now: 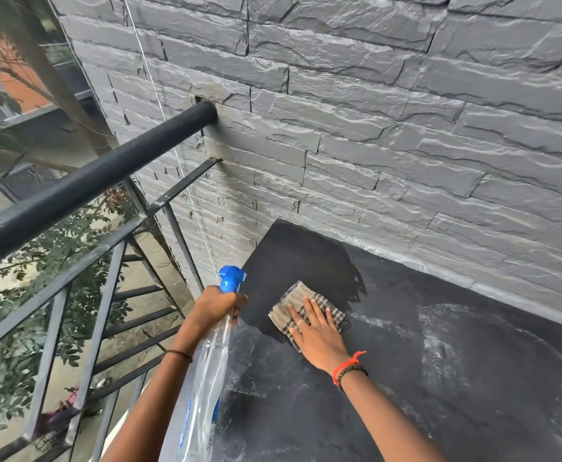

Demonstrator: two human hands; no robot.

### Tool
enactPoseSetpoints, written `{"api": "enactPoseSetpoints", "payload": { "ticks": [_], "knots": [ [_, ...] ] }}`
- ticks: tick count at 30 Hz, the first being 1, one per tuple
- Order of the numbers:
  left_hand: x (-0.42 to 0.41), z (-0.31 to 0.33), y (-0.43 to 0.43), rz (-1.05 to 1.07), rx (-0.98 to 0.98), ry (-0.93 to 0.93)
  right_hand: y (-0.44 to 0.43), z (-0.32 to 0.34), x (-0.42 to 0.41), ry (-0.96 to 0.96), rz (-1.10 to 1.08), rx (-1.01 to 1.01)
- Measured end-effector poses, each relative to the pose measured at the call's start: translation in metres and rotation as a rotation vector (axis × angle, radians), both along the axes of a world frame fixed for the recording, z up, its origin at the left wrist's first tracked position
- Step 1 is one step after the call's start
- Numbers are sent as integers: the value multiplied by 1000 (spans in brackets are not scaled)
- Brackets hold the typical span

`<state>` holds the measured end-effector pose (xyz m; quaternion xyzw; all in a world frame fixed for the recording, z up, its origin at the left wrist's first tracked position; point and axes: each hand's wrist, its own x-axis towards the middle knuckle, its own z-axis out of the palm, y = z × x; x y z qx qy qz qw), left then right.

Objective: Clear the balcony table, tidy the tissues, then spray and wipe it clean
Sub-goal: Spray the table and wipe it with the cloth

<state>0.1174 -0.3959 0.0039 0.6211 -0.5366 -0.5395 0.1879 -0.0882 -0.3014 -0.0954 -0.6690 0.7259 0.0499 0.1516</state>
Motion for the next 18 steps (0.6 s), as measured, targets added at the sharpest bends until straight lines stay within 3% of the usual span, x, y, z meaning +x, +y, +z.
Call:
{"api": "enactPoseSetpoints", "payload": {
  "ticks": [6,18],
  "knots": [
    [10,-7,22,-13,29,-7,34,-3,-14,-7,-87,-29],
    [41,-11,56,36,57,-94,30,4,-13,-40,-65,13]
  ]
}}
